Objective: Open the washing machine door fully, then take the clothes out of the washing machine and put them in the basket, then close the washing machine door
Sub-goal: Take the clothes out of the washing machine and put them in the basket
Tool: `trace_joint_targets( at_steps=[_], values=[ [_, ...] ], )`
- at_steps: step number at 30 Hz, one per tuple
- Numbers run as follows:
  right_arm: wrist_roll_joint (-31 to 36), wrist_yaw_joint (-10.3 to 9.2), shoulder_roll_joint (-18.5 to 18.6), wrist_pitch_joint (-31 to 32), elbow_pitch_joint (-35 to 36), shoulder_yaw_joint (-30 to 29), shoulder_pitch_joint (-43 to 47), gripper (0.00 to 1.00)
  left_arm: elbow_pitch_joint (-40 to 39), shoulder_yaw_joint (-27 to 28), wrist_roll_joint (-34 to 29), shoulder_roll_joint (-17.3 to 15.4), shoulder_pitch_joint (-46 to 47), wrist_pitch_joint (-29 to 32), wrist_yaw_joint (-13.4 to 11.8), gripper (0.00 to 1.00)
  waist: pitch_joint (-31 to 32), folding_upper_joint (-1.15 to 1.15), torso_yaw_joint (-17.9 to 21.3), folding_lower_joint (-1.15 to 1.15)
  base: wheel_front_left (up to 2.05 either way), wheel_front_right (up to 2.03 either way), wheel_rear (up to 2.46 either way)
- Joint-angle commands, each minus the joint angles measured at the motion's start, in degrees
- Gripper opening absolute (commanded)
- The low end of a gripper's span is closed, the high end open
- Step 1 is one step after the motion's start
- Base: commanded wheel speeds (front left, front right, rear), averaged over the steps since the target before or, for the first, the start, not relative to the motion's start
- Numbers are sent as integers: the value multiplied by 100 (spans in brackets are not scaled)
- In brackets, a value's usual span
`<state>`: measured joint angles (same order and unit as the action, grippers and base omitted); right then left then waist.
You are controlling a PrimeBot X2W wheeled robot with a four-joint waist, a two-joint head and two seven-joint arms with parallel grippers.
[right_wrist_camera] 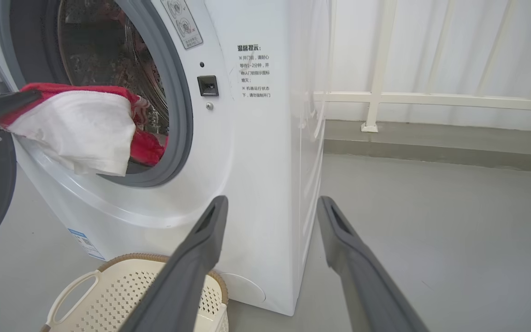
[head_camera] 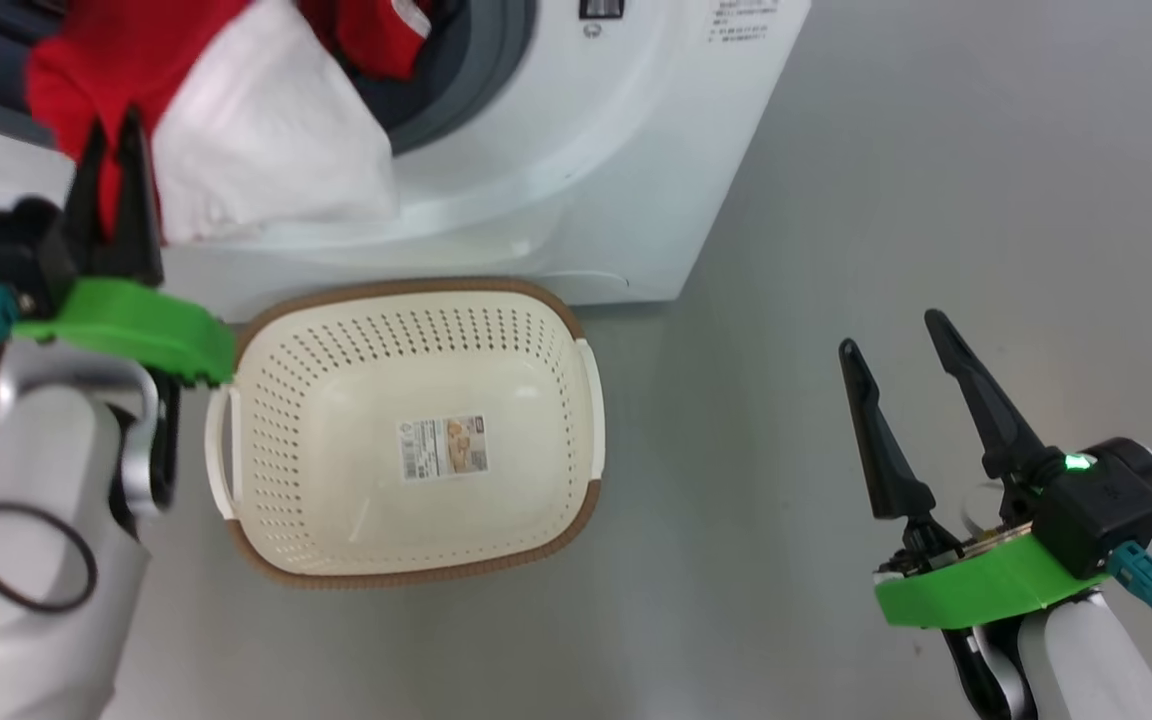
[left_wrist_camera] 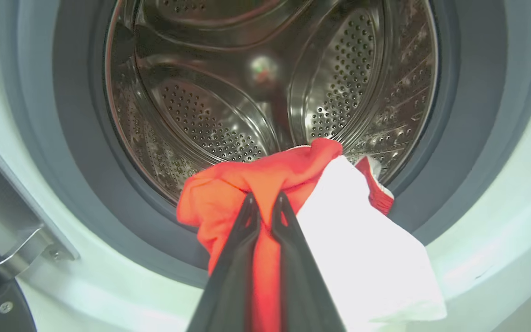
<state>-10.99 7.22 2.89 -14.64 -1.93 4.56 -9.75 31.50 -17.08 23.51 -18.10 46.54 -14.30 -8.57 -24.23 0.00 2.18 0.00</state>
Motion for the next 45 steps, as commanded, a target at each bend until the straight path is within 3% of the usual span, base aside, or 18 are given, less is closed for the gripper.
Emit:
trace_joint_targets(
  at_steps=[1, 10, 20, 25, 34, 45],
  values=[
    [1, 26, 17, -36, 107, 104, 137, 100, -451, 231, 59, -251, -262, -65, -85, 0, 334, 0, -147, 0, 0, 0, 0],
    [-17, 26, 16, -36, 65, 114, 257, 100, -1889, 290, 16, -419, -1168, 24, -415, 0, 641, 0, -208, 0, 0, 0, 0],
    [-38, 26, 38, -36, 76, 79, 345, 100, -3789, 315, -4, -650, -2158, 597, -863, 0, 872, 0, -182, 0, 0, 0, 0],
    [-43, 26, 37, -36, 109, 44, 380, 100, -4356, 280, 82, -641, -2541, 899, -1028, 0, 882, 0, -172, 0, 0, 0, 0],
    [-90, 26, 31, -36, 137, 105, 289, 100, -3740, 5, 420, -260, -2811, 1083, -1007, 0, 570, 0, -108, 0, 0, 0, 0],
    [-119, 26, 33, -36, 147, 128, 64, 100, -1514, -109, 879, 327, -1969, 691, -432, 0, -32, 0, -12, 0, 0, 0, 0]
  ],
)
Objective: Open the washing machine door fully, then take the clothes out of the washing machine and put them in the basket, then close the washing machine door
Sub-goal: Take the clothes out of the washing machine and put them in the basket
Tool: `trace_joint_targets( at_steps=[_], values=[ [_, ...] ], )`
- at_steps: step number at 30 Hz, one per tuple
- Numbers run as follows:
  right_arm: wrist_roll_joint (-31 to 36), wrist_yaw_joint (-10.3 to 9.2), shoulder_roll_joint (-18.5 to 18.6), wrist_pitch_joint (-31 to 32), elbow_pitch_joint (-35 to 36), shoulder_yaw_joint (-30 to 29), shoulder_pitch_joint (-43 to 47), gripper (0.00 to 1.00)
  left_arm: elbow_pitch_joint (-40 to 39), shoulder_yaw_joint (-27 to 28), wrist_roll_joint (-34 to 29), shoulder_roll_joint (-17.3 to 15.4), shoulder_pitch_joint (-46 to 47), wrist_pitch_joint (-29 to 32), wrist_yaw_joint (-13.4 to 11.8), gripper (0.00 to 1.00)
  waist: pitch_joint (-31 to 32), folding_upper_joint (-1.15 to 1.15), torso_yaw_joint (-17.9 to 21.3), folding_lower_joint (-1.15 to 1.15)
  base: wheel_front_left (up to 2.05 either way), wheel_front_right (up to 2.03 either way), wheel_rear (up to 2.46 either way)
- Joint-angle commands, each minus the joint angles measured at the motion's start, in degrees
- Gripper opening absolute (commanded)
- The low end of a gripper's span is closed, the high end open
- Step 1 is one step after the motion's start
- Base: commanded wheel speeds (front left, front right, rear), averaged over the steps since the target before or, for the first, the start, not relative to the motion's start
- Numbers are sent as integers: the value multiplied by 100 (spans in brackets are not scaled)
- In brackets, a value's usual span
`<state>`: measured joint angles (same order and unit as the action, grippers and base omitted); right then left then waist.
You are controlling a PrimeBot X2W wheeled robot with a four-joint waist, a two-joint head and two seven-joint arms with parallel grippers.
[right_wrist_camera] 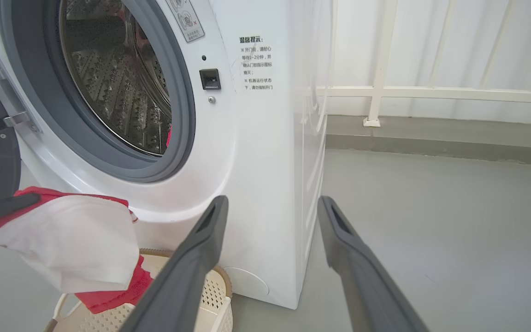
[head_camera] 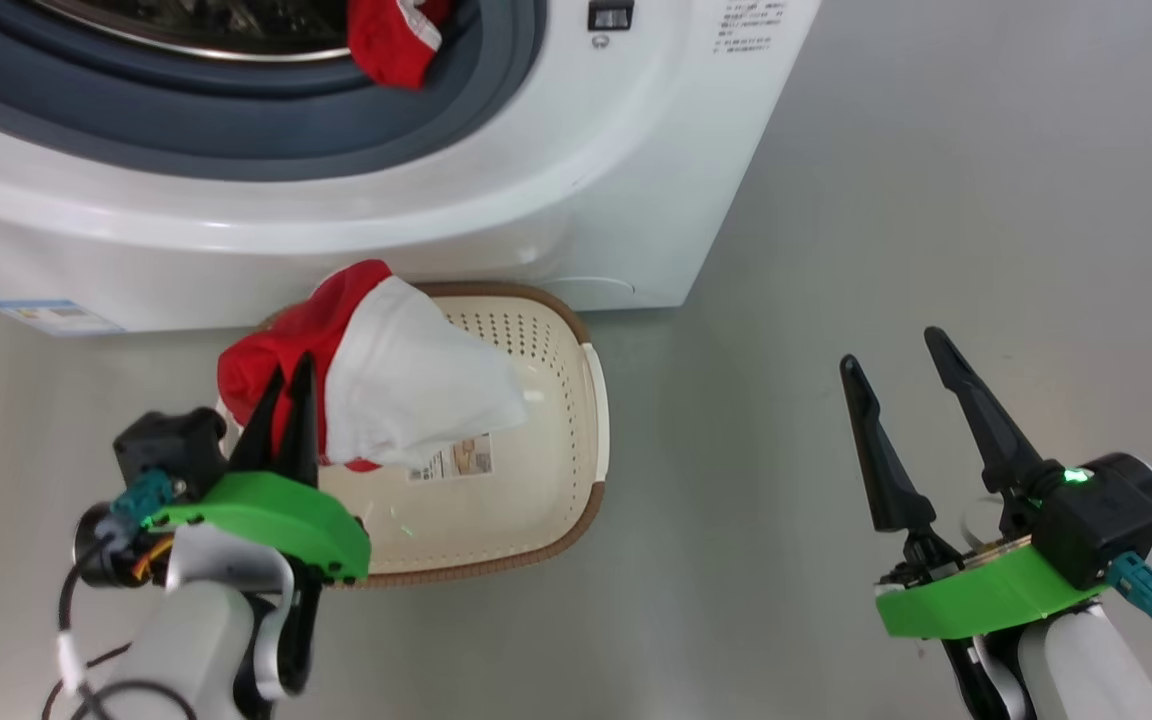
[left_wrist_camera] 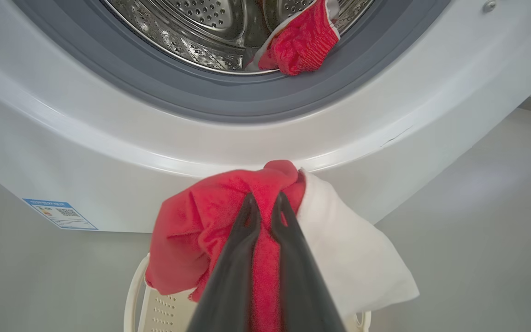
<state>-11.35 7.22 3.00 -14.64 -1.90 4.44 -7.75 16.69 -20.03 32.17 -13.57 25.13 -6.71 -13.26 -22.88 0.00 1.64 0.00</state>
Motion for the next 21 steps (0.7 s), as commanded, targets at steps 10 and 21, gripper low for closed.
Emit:
trace_joint_targets(
  at_steps=[10, 21],
  values=[
    [-99, 26, 15, -36, 165, 251, -399, 100, 2171, 44, 182, 197, 1213, -53, 530, 0, -659, 0, 210, 0, 0, 0, 0],
    [-170, 26, 7, -36, 175, 317, -604, 100, 4060, -64, 242, 314, 2121, -99, 993, 0, -1149, 0, 594, 0, 0, 0, 0]
  ],
)
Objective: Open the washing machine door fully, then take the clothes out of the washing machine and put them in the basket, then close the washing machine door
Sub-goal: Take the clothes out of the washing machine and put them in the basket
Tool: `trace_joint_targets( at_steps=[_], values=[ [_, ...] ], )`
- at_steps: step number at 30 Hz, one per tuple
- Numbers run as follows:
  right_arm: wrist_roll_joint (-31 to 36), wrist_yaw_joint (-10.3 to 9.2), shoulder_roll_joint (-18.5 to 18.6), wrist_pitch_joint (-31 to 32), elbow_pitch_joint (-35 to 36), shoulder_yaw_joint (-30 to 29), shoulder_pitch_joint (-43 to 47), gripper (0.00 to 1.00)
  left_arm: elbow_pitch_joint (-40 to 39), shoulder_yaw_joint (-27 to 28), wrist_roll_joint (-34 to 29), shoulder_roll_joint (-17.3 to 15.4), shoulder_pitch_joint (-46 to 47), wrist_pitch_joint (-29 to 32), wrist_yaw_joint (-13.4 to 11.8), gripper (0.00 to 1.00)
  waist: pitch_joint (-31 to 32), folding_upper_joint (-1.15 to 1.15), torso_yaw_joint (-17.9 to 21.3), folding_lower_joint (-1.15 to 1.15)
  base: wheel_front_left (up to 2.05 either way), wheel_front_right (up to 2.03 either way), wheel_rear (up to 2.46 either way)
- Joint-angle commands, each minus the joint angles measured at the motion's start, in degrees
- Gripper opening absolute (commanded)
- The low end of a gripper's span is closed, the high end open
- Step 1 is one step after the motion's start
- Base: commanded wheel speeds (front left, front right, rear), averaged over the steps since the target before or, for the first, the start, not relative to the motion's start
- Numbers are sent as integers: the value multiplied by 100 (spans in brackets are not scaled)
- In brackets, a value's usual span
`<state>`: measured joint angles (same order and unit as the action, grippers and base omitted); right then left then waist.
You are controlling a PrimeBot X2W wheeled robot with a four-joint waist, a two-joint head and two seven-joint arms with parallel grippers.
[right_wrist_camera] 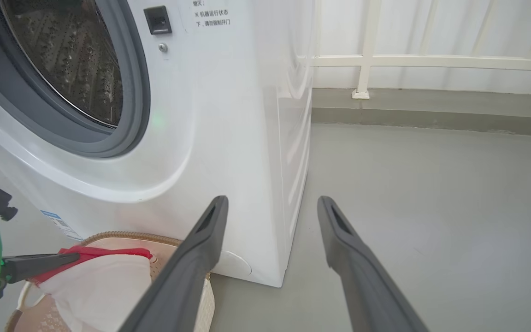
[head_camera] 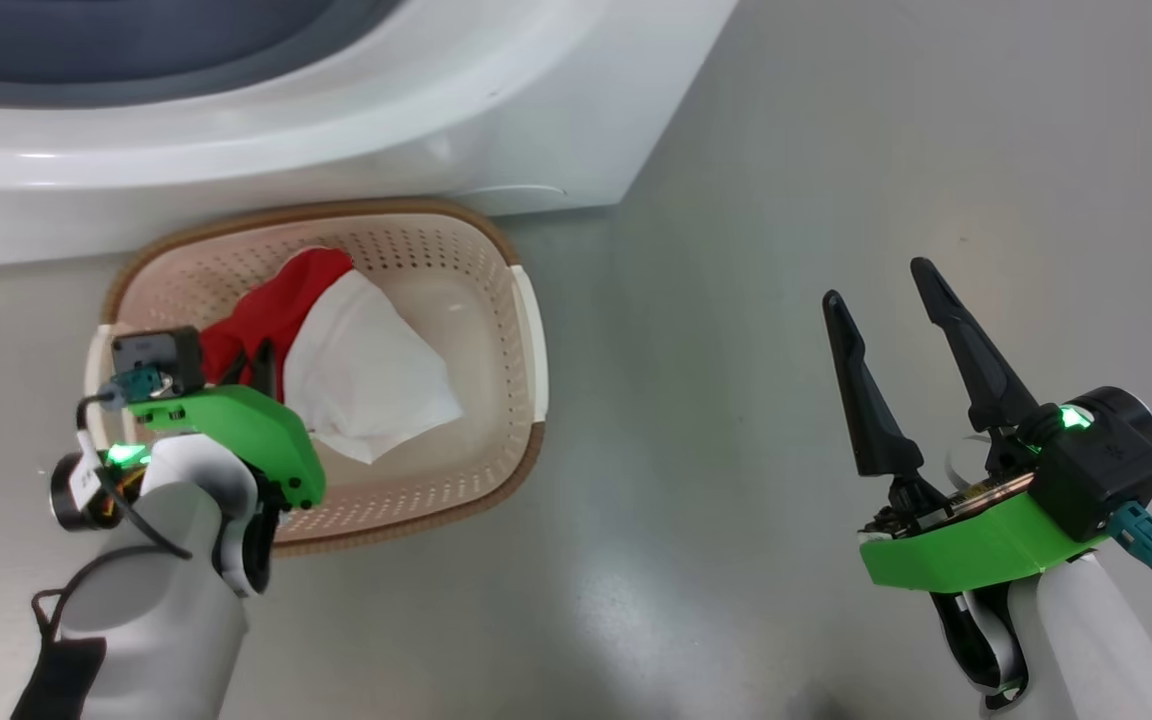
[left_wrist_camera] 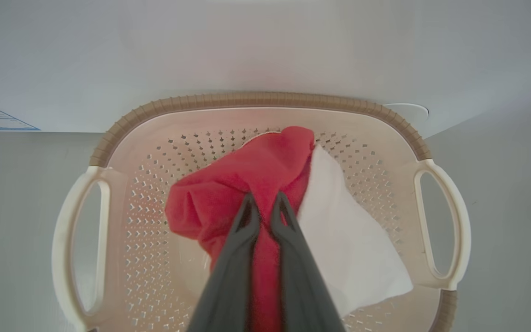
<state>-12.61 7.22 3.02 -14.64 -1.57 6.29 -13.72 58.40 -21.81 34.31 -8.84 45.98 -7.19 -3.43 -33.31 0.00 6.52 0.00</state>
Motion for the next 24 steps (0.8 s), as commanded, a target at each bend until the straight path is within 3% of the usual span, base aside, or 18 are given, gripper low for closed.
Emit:
trace_joint_targets(
  at_steps=[1, 2, 4, 5, 6, 7, 15, 24],
  values=[
    [-53, 26, 4, -36, 144, 139, -14, 100, 2, 112, 34, -151, 86, -69, 29, 0, -137, 0, 127, 0, 0, 0, 0],
    [-59, 26, 2, -36, 144, 139, -19, 100, 113, 96, 28, -140, 130, -81, 48, 0, -155, 0, 137, 0, 0, 0, 0],
    [-70, 26, -1, -36, 138, 136, -18, 100, 324, 100, 70, -97, 191, -68, 114, 27, -174, 0, 153, 0, 0, 0, 0],
    [-77, 26, -2, -36, 135, 133, -17, 100, 414, 89, 83, -74, 220, -57, 163, 46, -182, 0, 157, 0, 0, 0, 0],
    [-81, 26, -4, -36, 134, 129, -18, 100, 488, 78, 89, -57, 250, -65, 209, 79, -190, 0, 160, 0, 0, 0, 0],
    [-85, 26, -5, -36, 129, 125, -22, 100, 555, 70, 94, -40, 278, -88, 238, 100, -190, 0, 158, 0, 0, 0, 0],
    [-77, 26, -9, -36, -2, 90, -25, 100, 785, -46, 68, 156, 339, -509, 485, 100, 109, 0, -47, 0, 0, 0, 0],
    [-20, 26, -10, -36, -163, 8, 110, 100, 188, 65, -28, 98, -66, -774, 445, 100, 732, 0, -304, 0, 0, 0, 0]
  ],
)
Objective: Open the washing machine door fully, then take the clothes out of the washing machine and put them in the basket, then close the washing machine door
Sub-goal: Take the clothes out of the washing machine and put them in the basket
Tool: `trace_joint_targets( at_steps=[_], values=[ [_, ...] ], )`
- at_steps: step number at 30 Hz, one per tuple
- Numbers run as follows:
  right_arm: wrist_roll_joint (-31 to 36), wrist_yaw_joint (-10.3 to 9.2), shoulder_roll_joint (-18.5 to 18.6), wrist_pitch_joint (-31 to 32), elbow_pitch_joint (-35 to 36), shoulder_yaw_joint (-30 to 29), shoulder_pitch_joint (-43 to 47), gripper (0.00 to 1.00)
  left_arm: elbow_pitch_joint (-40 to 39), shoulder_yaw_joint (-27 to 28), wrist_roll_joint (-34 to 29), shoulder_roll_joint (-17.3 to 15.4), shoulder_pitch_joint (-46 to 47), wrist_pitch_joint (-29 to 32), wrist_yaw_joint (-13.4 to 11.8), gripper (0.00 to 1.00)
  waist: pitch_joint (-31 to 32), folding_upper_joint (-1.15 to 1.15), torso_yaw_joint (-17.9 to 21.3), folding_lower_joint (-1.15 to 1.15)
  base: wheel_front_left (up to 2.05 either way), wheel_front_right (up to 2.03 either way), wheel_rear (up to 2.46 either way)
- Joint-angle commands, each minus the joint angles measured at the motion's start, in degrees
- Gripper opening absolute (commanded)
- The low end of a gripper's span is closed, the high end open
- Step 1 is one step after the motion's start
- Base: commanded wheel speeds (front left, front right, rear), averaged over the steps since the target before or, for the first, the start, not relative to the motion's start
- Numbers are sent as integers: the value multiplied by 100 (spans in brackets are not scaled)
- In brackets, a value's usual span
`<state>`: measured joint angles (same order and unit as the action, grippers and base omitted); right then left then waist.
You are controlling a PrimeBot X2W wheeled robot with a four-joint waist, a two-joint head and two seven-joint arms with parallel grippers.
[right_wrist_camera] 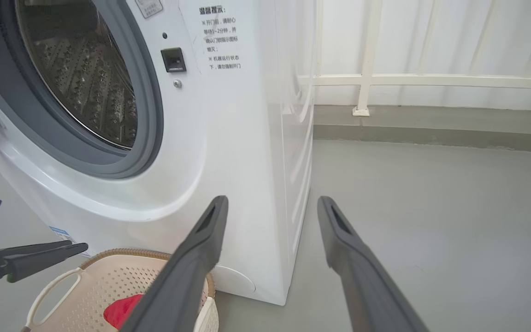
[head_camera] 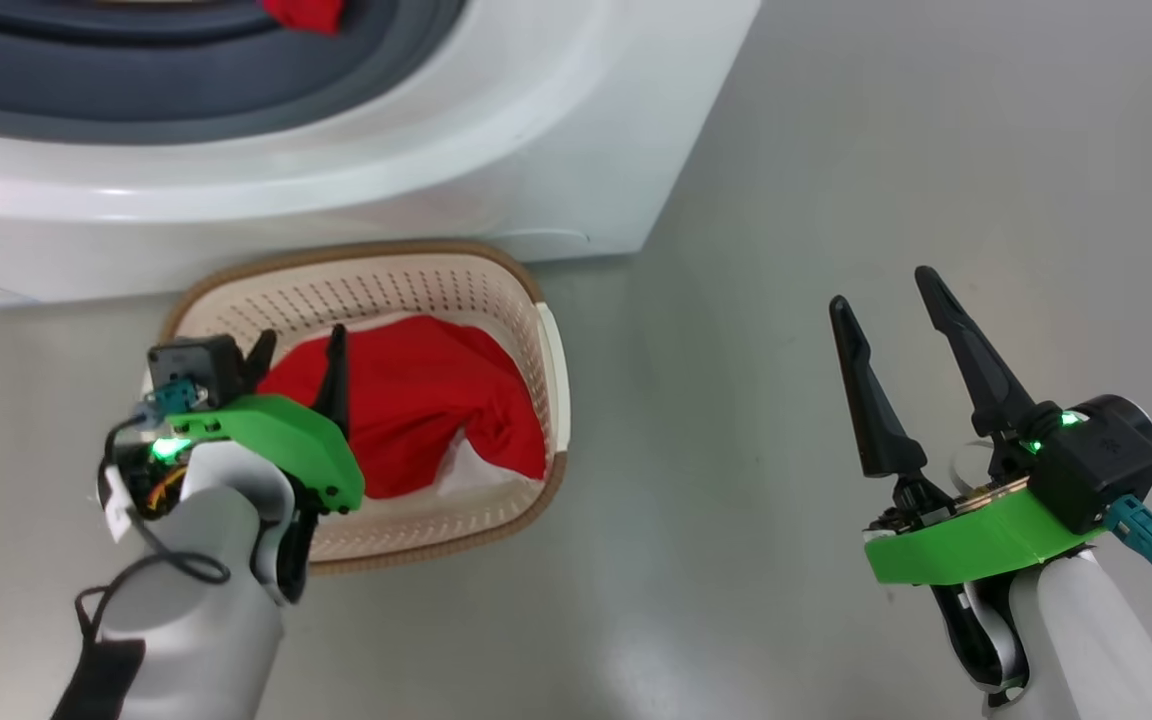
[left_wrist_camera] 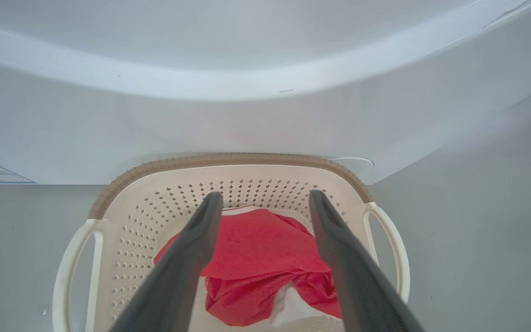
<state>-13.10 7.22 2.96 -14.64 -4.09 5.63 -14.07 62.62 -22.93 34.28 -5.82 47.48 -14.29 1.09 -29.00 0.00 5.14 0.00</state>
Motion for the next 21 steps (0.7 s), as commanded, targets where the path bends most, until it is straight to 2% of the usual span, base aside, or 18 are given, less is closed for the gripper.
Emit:
trace_joint_targets(
  at_steps=[1, 3, 4, 5, 9, 11, 17, 21],
  values=[
    [33, 26, -4, -36, 46, 59, 176, 100, -452, 240, -48, -232, -306, -66, -12, 100, 379, 0, -191, 0, 0, 0, 0],
    [35, 26, -4, -36, -10, 55, 201, 100, -675, 317, -66, -257, -415, -67, -23, 100, 455, 0, -212, 0, 0, 0, 0],
    [103, 26, 4, -36, -106, -7, 237, 100, -1172, 446, -161, -303, -679, -68, -44, 100, 615, 0, -255, 0, 0, 0, 0],
    [103, 26, 4, -36, -106, -7, 237, 100, -1172, 446, -161, -303, -679, -68, -44, 100, 615, 0, -255, 0, 0, 0, 0],
    [288, 26, 1, -36, -247, -285, 311, 100, -2116, 674, -381, -372, -1258, -69, -69, 100, 924, 0, -323, 0, 0, 0, 0],
    [359, 26, -2, -36, -266, -413, 339, 100, -2577, 719, -513, -409, -1540, -70, 22, 100, 1074, 0, -345, 0, 0, 0, 0],
    [461, 26, -6, -36, -273, -674, 514, 100, -3657, 1093, -793, -498, -2340, -70, -30, 100, 1565, 0, -383, 0, 0, 0, 0],
    [461, 26, -7, -36, -248, -756, 725, 100, -4179, 1205, -842, -535, -2841, -70, 148, 100, 1913, 0, -385, 0, 0, 0, 0]
  ],
)
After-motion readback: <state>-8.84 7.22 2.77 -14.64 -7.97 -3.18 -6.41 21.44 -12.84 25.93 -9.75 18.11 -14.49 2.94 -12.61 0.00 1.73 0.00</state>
